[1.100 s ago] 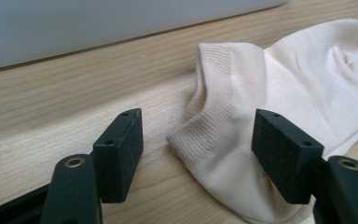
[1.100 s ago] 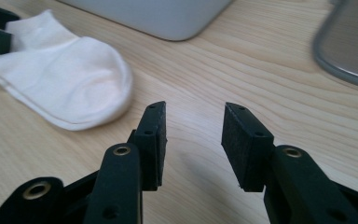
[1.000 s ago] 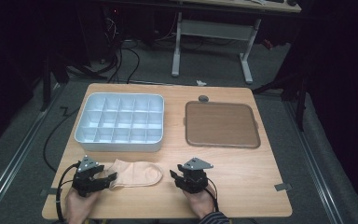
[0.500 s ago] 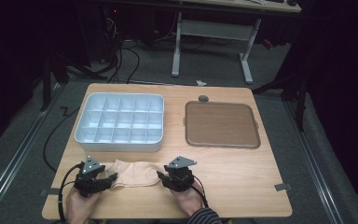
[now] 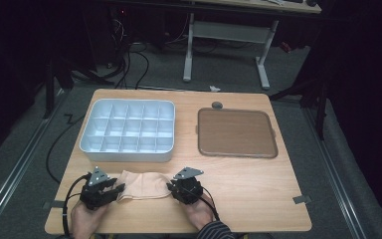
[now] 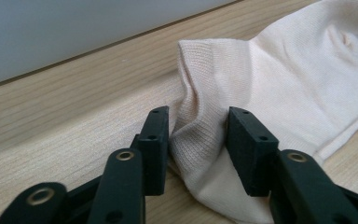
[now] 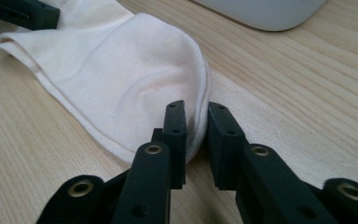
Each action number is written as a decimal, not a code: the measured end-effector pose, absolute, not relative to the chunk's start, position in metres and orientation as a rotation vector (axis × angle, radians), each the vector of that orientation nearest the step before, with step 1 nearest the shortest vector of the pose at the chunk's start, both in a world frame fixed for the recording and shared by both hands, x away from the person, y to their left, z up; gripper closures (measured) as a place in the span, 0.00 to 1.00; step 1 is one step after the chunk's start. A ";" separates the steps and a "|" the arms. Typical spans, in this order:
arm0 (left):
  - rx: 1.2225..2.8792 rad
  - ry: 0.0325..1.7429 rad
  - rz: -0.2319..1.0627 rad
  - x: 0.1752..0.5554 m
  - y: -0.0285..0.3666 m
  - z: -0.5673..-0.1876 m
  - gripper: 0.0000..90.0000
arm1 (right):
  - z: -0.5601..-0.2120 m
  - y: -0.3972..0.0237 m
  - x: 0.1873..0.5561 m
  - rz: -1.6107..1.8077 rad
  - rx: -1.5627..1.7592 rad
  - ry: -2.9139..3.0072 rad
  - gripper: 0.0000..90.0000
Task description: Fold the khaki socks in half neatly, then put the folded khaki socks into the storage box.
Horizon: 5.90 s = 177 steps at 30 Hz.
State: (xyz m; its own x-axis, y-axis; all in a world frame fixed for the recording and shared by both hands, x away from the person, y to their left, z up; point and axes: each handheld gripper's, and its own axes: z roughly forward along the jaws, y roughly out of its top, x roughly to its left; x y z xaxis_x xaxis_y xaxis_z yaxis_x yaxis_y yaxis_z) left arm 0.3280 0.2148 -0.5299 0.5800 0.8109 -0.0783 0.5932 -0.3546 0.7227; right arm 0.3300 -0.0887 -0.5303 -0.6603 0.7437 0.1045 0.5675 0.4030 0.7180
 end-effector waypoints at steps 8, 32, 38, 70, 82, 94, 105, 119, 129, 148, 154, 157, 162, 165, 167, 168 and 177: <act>2.069 1.097 0.344 0.328 0.214 -0.530 0.83 | -0.530 -0.088 0.328 1.104 1.137 2.430 0.94; 2.027 1.046 0.273 0.330 0.198 -0.514 0.88 | -0.518 -0.108 0.322 1.176 1.150 2.368 0.96; 2.032 1.017 0.265 0.332 0.185 -0.511 0.88 | -0.516 -0.121 0.320 1.175 1.173 2.341 0.96; 2.070 0.991 0.205 0.342 0.134 -0.507 0.88 | -0.513 -0.170 0.317 1.165 1.210 2.294 0.96; 2.087 0.962 0.199 0.350 0.107 -0.511 0.88 | -0.516 -0.198 0.317 1.139 1.298 2.258 0.96; 2.089 0.968 0.214 0.358 0.094 -0.520 0.87 | -0.526 -0.210 0.319 1.106 1.350 2.241 0.96; 2.115 0.973 0.267 0.358 0.092 -0.523 0.84 | -0.532 -0.211 0.324 1.106 1.367 2.237 0.96; 2.104 1.034 0.315 0.355 0.103 -0.520 0.58 | -0.532 -0.212 0.327 1.104 1.373 2.235 0.87; 2.084 1.076 0.293 0.351 0.105 -0.528 0.49 | -0.508 -0.214 0.316 1.217 1.296 2.135 0.75; 2.053 1.011 0.368 0.344 0.102 -0.535 0.62 | -0.516 -0.118 0.333 1.213 1.125 2.415 0.95; 2.048 1.015 0.355 0.344 0.103 -0.535 0.68 | -0.523 -0.111 0.335 1.163 1.111 2.449 0.96; 2.051 1.008 0.345 0.344 0.103 -0.535 0.70 | -0.526 -0.108 0.335 1.152 1.109 2.465 0.96; 2.037 1.012 0.312 0.345 0.105 -0.535 0.77 | -0.530 -0.106 0.333 1.143 1.092 2.479 0.97; 2.024 1.020 0.274 0.347 0.106 -0.535 0.83 | -0.530 -0.107 0.332 1.141 1.092 2.482 0.98; 2.012 1.035 0.232 0.349 0.108 -0.535 0.87 | -0.530 -0.107 0.332 1.143 1.090 2.483 0.98; 2.005 1.042 0.220 0.350 0.108 -0.535 0.88 | -0.531 -0.108 0.332 1.147 1.084 2.482 0.98; 1.921 1.039 0.125 0.352 0.119 -0.528 0.90 | -0.531 -0.108 0.330 1.151 1.090 2.480 0.98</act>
State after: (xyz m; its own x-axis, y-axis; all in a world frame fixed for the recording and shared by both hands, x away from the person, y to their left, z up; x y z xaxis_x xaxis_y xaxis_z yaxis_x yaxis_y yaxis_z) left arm 0.3523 0.1187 -0.5277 0.6389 0.7048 -0.3082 0.6116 -0.2225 0.7592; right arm 0.3304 -0.1085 -0.5311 -0.7089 0.6950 0.1205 0.5407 0.4259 0.7254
